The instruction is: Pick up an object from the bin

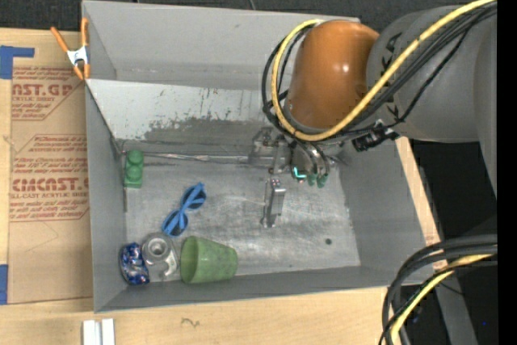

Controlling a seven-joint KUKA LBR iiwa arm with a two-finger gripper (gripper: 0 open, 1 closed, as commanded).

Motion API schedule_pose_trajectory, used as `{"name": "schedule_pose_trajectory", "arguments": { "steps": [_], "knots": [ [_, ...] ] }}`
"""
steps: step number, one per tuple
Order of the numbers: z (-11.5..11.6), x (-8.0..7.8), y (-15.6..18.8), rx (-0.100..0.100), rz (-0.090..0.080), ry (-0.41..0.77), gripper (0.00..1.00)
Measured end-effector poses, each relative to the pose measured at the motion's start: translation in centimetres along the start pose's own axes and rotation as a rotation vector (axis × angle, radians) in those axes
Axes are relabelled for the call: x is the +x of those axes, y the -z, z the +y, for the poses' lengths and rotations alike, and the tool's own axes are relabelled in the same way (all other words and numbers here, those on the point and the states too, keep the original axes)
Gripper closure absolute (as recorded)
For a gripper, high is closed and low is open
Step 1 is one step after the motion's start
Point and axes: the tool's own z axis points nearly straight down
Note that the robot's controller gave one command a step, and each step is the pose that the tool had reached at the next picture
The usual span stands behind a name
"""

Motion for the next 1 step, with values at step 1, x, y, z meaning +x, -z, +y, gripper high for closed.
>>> {"name": "schedule_pose_trajectory", "arguments": {
  "steps": [1],
  "knots": [
    [7.40, -0.61, -5.72, -0.001, -0.004, 0.141, 0.00]
  ]
}}
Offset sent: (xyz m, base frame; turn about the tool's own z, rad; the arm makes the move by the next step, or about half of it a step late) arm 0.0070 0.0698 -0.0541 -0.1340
